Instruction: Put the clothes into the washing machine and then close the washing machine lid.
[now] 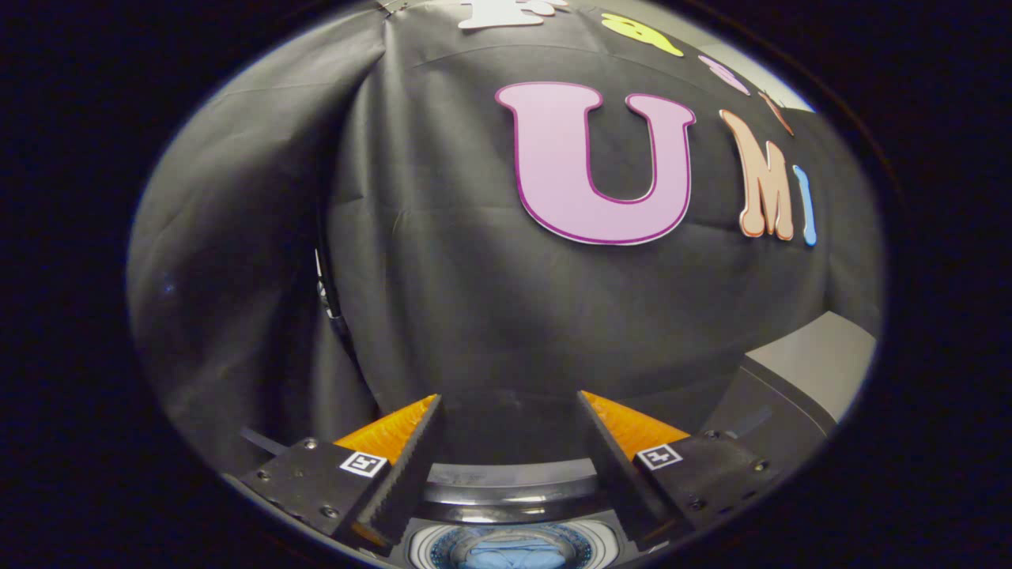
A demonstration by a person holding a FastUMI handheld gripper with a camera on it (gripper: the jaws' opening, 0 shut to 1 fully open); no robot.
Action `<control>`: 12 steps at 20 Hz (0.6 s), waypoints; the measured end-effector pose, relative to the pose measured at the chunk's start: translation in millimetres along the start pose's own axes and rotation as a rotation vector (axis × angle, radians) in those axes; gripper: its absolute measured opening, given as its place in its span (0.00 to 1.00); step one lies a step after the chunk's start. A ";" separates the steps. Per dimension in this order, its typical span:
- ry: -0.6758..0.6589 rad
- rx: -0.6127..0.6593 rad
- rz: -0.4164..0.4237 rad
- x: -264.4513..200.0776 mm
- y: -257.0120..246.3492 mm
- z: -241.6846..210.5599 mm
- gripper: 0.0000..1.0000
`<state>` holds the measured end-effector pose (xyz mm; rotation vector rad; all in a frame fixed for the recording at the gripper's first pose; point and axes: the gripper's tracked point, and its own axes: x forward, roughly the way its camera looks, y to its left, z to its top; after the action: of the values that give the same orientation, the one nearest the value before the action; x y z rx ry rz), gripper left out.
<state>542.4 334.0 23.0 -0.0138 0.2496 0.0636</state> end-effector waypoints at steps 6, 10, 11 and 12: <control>-0.014 0.002 -0.006 -4.9 2.4 -0.6 0.99; -0.002 0.006 -0.009 -1.9 3.0 0.5 0.98; 0.016 0.021 0.001 -3.4 5.9 -3.1 0.98; 0.033 0.024 0.014 -4.9 8.2 -4.8 0.98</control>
<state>535.9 341.7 19.5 0.0113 0.2838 0.0747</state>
